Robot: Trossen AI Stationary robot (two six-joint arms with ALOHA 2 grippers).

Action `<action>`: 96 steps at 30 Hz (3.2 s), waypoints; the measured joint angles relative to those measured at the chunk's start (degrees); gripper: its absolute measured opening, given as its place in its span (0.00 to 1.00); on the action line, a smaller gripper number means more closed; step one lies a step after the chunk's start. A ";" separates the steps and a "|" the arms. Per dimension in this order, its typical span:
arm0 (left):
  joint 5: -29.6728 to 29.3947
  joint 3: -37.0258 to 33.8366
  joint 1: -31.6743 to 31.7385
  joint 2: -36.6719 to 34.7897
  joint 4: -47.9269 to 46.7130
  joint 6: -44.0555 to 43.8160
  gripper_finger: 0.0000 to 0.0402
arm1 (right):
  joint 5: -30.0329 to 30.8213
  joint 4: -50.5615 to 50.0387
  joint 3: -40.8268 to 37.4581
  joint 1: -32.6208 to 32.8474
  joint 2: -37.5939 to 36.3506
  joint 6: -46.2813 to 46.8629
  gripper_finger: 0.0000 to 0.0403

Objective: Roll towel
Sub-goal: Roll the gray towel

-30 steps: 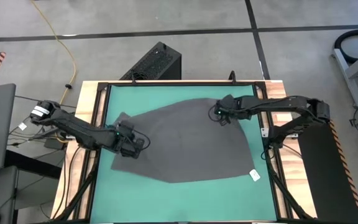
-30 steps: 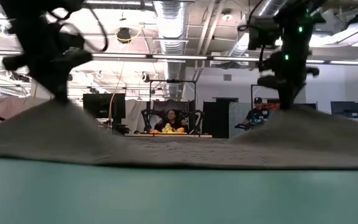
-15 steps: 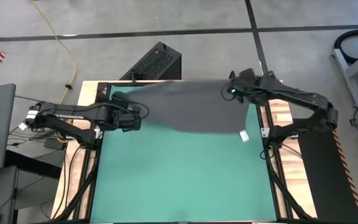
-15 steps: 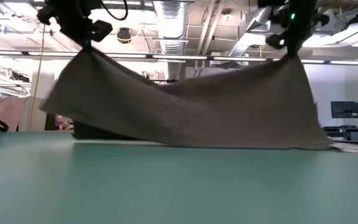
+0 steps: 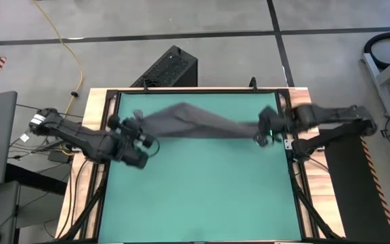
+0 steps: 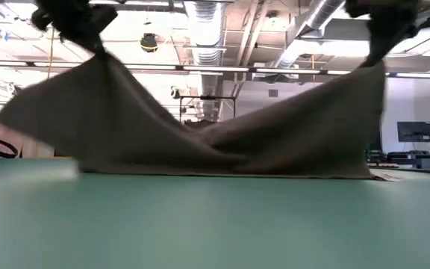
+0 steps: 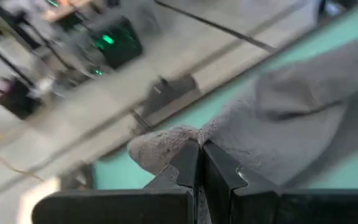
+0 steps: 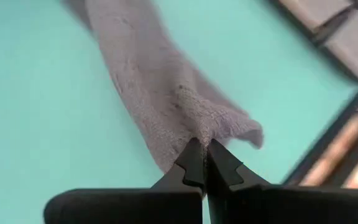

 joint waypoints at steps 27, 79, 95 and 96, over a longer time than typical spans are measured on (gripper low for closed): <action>35.33 -14.76 -28.57 4.44 37.11 -11.08 0.22 | -0.77 17.50 -11.17 60.16 25.52 49.67 0.11; 30.35 -16.37 -20.29 0.31 24.70 -31.60 0.21 | -2.13 22.30 -11.13 60.64 31.01 51.49 0.13; 32.40 -20.34 -20.22 0.24 44.14 -27.04 0.01 | -2.09 22.58 -11.13 60.64 30.98 51.49 0.13; 32.43 -20.03 -20.22 0.24 44.84 -26.45 0.00 | -2.09 22.63 -11.13 60.64 30.98 51.49 0.13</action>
